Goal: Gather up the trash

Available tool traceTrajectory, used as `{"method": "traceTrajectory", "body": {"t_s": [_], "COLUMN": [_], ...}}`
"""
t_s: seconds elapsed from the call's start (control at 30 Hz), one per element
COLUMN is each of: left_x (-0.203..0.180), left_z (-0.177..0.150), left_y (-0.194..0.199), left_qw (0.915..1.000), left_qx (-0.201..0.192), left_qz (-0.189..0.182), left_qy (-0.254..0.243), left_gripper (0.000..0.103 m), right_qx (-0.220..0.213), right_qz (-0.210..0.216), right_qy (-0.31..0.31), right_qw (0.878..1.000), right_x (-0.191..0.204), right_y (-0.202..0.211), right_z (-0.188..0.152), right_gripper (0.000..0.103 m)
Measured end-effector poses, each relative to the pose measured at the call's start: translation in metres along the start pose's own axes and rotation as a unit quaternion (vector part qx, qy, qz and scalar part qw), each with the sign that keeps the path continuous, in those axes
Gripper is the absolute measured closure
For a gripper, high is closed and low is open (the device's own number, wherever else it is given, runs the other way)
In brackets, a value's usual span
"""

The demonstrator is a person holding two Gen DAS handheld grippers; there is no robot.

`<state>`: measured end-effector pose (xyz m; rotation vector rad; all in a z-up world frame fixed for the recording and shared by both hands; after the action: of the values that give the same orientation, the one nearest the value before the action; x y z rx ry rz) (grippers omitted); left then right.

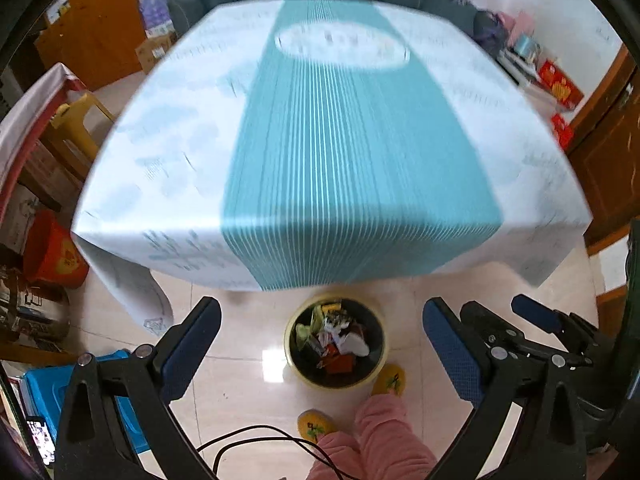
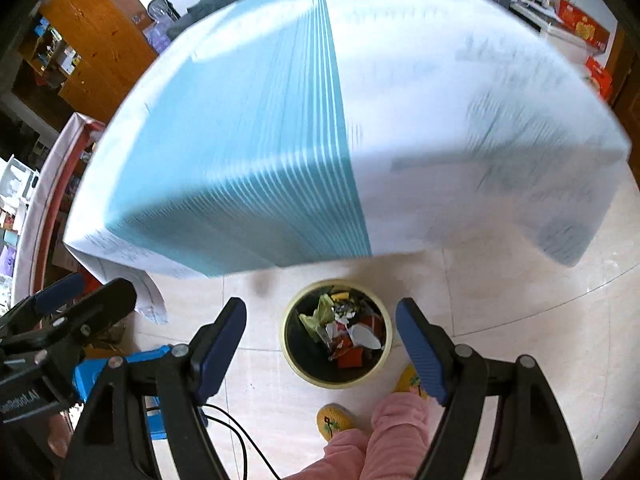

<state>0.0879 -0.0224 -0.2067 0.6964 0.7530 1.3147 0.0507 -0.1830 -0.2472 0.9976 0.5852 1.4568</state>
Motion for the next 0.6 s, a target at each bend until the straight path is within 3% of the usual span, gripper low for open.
{"method": "traceTrajectory", "body": {"t_s": [0.37, 0.6], "left_x": [-0.002, -0.002], "left_z": [0.056, 0.076], "left_y": [0.073, 0.105], "left_qw": [0.9983, 0.9962], "left_qx": [-0.057, -0.082], "left_qz": [0.011, 0.024], "left_qy": [0.009, 0.015], "left_gripper": [0.003, 0.003], "right_qx": [-0.071, -0.101], "right_qz": [0.005, -0.003], "right_qy": [0.046, 0.059], "right_qw": [0.996, 0.993], "right_x": [0.034, 0.041], "right_y": [0.093, 0.122], "right_z": [0.076, 0.097], "right_gripper": [0.025, 0.025]}}
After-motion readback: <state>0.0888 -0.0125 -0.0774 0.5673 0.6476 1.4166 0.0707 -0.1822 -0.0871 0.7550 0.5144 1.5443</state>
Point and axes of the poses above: each gripper's, at about its wrist camera, not at the fingertips, and y roughly against the way its jaws point, x to its left, z to its top, the point moved 10 cm from there along -y, roughly the way its jaws point, and after that the axes turned 12 degrees about -x, right-handed, at the moved point
